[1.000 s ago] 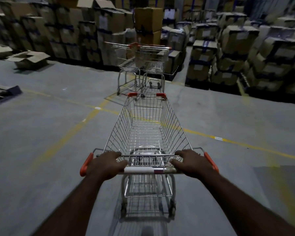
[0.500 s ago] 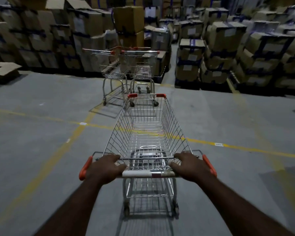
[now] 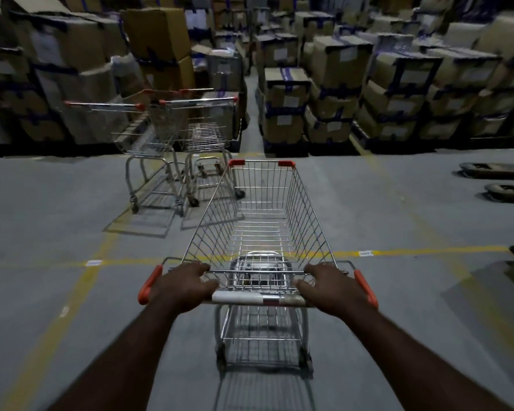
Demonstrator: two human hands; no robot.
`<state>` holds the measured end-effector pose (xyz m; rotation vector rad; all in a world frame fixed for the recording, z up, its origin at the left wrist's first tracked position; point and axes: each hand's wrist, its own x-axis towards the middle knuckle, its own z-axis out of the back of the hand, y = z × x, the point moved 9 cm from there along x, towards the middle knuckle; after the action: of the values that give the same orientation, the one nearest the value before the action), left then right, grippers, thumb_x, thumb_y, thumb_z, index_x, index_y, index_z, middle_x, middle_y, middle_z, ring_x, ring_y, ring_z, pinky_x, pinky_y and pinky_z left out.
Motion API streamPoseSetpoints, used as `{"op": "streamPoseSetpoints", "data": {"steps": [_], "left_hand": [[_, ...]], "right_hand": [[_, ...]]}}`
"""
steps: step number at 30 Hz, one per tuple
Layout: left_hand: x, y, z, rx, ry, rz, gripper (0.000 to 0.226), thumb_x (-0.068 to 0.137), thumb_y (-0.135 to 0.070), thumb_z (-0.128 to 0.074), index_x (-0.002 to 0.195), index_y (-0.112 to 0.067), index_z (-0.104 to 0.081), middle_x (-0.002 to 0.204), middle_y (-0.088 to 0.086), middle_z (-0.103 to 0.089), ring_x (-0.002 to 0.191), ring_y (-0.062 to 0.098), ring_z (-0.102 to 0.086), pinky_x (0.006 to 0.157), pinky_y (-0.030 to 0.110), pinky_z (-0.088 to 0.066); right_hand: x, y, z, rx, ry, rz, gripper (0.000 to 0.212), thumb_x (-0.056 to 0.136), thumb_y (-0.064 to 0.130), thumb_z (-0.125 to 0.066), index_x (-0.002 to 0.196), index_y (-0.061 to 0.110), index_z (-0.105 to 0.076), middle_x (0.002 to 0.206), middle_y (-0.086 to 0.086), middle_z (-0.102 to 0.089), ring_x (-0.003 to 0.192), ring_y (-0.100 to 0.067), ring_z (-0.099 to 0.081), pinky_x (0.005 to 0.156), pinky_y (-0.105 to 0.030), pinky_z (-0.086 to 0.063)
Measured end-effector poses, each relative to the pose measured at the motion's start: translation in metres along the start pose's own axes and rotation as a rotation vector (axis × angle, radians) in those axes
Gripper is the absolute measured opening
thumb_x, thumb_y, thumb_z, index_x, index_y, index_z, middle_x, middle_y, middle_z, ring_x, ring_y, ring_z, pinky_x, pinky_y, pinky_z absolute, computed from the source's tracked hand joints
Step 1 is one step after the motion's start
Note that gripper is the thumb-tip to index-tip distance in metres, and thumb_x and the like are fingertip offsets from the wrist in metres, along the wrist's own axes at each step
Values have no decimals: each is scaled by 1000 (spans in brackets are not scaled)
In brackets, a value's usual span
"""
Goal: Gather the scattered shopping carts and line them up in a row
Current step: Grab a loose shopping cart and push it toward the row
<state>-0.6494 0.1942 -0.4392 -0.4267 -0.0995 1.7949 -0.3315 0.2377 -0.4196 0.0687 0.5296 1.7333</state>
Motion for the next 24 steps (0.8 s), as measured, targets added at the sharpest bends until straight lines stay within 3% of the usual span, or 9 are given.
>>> {"op": "streamPoseSetpoints", "data": {"steps": [6,12,18,22,24], "left_hand": [[100,6,26,48,42,-106,70,84,-71,-48,145,-37,-49,155,-10,-44,138,14,-45,107,36,-34],[192,-2,47,61,70,-160,84,72,-78,-35,143,-37,-51,152,-10,-48,137,15,-47,106,36,-38],[320,-25,72,71,48,-176,77,74,-76,-38,140,-38,-54,148,-7,-53,132,19,-53,104,35,-39],[405,-41,94,92,39,-177,63,86,-70,-46,140,-38,-55,146,-8,-54,131,18,-53,105,35,-34],[445,-44,105,77,50,-161,70,82,-75,-42,140,-39,-55,146,-11,-55,132,15,-53,105,34,-34]], "right_hand": [[64,23,9,22,-42,-106,59,91,61,-49,142,30,-53,145,-4,-52,132,-24,-50,102,-42,-44],[137,30,30,32,-71,-169,58,85,62,-49,135,33,-58,139,0,-59,125,-24,-56,99,-40,-46],[262,22,61,54,-87,-204,59,77,62,-47,126,33,-62,130,-1,-64,114,-24,-62,92,-39,-51],[347,20,84,66,-90,-211,67,74,64,-42,130,32,-60,135,-2,-62,120,-26,-60,93,-41,-50],[387,25,95,52,-82,-197,67,78,65,-41,132,29,-60,136,-4,-61,122,-27,-58,95,-42,-49]]}}
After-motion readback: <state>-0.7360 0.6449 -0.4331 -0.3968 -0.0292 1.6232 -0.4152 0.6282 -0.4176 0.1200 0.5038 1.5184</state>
